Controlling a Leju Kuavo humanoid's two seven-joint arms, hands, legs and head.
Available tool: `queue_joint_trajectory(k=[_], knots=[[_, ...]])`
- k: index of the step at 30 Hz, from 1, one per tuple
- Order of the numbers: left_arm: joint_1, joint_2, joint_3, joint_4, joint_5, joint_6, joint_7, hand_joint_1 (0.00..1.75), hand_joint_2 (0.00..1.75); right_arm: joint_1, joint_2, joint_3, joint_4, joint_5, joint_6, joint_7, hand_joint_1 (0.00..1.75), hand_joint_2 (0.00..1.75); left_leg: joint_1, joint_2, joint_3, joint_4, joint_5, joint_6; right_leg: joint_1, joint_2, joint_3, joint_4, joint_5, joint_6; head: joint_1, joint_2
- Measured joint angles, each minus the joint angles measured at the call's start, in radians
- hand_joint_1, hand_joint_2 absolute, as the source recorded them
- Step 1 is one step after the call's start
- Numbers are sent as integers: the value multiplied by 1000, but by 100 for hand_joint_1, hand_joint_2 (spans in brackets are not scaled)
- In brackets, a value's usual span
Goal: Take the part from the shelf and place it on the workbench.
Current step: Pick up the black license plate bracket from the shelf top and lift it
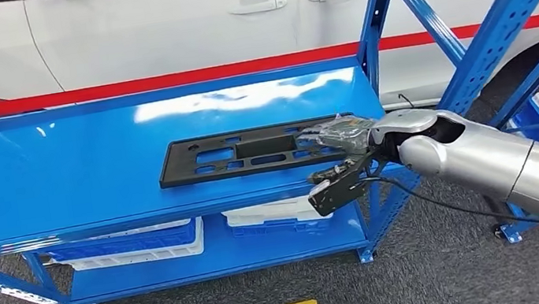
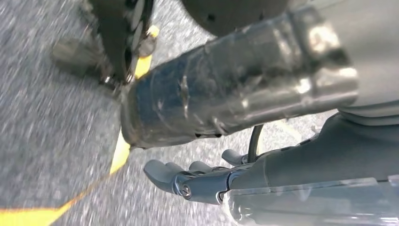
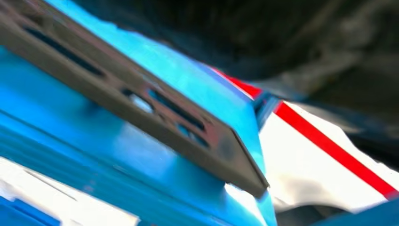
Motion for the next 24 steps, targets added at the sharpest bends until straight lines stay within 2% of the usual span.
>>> queue_joint_trajectory(k=[2,3,4,5,7,8,9,11,14,15,17,18,19,20,21,22,24], knots=[[-1,0,0,0,0,-1,0,0,0,-5,2,3,-2,0,2,2,0,0,0,-1,-1,-1,0,4,-3,0,-56,123,-59,9,0,0],[0,0,0,0,-1,-2,0,0,0,-5,4,7,-2,1,2,3,0,0,0,-2,0,0,0,4,-5,0,-80,172,-73,12,0,0],[0,0,0,0,-2,-4,0,0,0,-5,8,10,-2,1,3,3,0,0,0,-3,0,0,0,4,-6,0,-91,190,-69,13,0,0],[0,0,0,0,-4,-5,0,0,0,-6,12,13,-2,1,3,4,0,0,0,-3,0,1,-1,3,-6,-1,-84,170,-46,13,0,0],[0,-1,0,0,-8,-8,0,0,0,-13,21,14,-2,1,5,5,0,0,0,-3,1,3,-4,-1,-6,-1,-29,50,23,7,0,0],[-1,-2,0,0,-9,-9,0,0,0,-18,25,15,-2,1,8,6,0,0,-2,-3,0,5,-5,-4,-3,0,-2,-10,45,3,0,0],[-1,-3,0,0,-10,-11,0,0,0,-24,28,15,-2,0,11,8,0,0,-3,-3,-2,5,-5,-8,0,0,15,-50,56,-2,0,0],[-2,-3,0,0,-11,-13,0,0,0,-31,31,18,-3,-5,19,11,0,0,-4,-3,-4,3,-4,-18,6,1,24,-74,54,-10,0,0],[-1,-3,0,0,-12,-16,0,0,0,-36,36,20,-5,-14,25,12,0,0,-4,-3,-7,16,-18,-34,-1,0,32,-88,60,-26,-1,0],[-1,-3,0,0,-12,-17,0,0,0,-39,37,20,-5,-16,26,12,0,0,-4,-2,-21,48,-39,-37,-4,-1,35,-92,62,-32,-1,0],[0,-3,0,0,-15,-19,0,0,0,-44,39,23,-6,-18,30,13,0,0,-2,-2,-72,162,-98,-41,-3,-2,36,-93,62,-38,-1,0],[1,-2,0,0,-16,-20,0,0,0,-45,39,26,-6,-20,33,13,0,0,-2,-2,-99,217,-118,-42,-2,-2,36,-92,62,-40,-1,0],[1,-2,0,0,-18,-21,0,0,0,-45,39,30,-6,-23,36,14,0,0,-1,-2,-114,247,-120,-43,-1,-2,37,-91,61,-41,-1,0],[2,-2,0,0,-19,-23,-1,0,0,-46,39,34,-6,-27,38,15,0,0,-1,-2,-113,242,-105,-43,-1,-1,37,-89,59,-42,-1,0],[2,-2,0,0,-20,-24,-2,0,0,-46,39,36,-7,-32,39,16,0,0,0,-1,-96,203,-75,-42,-1,-1,37,-85,57,-41,-1,0],[2,-2,0,0,-20,-25,-4,0,0,-48,38,38,-7,-36,40,18,0,0,1,-1,-70,145,-42,-40,-1,0,37,-81,54,-38,-1,0],[2,-1,0,0,-22,-27,-7,0,0,-55,33,38,-9,-44,41,21,0,0,-1,-2,-25,49,-9,-35,2,1,32,-70,47,-30,0,0]])
